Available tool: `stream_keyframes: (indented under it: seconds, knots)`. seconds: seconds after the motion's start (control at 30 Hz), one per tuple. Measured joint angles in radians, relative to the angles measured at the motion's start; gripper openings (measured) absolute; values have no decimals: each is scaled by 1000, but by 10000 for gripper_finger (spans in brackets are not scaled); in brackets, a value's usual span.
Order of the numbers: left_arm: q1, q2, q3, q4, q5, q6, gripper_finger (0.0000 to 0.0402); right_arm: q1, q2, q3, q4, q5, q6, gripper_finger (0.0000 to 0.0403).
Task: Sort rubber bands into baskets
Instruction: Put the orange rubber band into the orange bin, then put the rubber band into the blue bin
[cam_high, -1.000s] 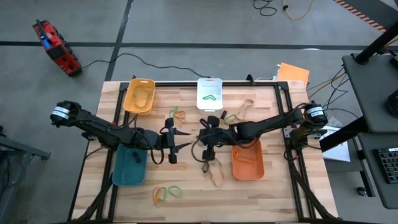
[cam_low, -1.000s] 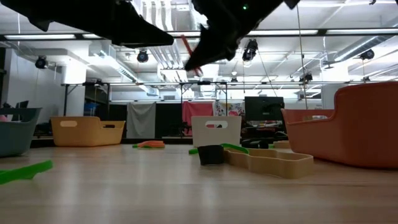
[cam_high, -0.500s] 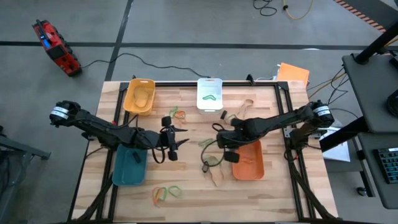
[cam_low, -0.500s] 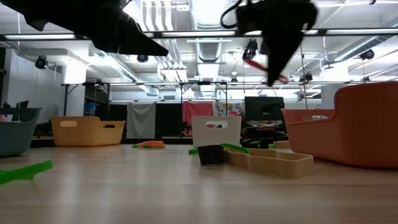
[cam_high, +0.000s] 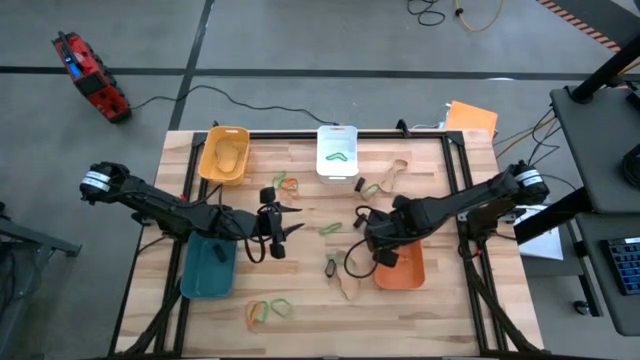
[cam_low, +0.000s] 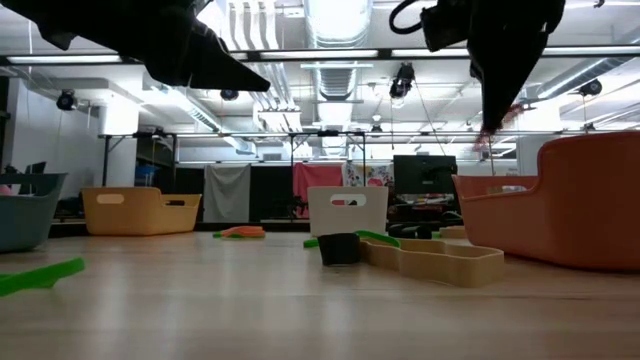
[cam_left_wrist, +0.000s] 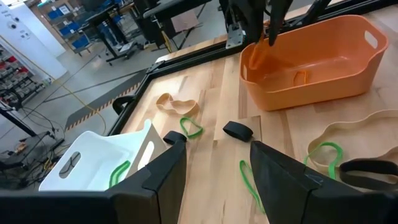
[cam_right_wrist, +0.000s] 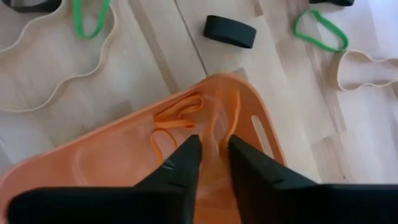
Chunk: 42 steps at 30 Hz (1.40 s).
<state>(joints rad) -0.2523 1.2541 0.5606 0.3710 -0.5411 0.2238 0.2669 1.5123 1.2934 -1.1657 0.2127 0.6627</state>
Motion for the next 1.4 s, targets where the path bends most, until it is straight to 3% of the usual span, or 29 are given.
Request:
stream_keyframes:
  seconds: [0.3,0.43,0.57,0.77,0.93,1.1,1.4]
  knots:
    - [0,0,0,-8,0,-10,162,18,-1,0,4,71,21,168]
    - [0,1,0,-24,0,-35,162,18,-1,-1,64,186,-29,186]
    - [0,1,0,-67,0,-99,162,17,-1,-22,241,256,-188,196]
    - [-5,1,1,-224,16,-278,162,17,-1,-133,673,260,-512,199]
    - [-7,-14,92,-576,239,-446,162,13,0,-238,923,260,-667,199]
    - [-13,-2,201,-859,468,-585,162,-5,0,-325,1103,259,-720,199]
    - [-56,3,263,-981,533,-670,162,-12,-1,-368,1157,259,-717,199]
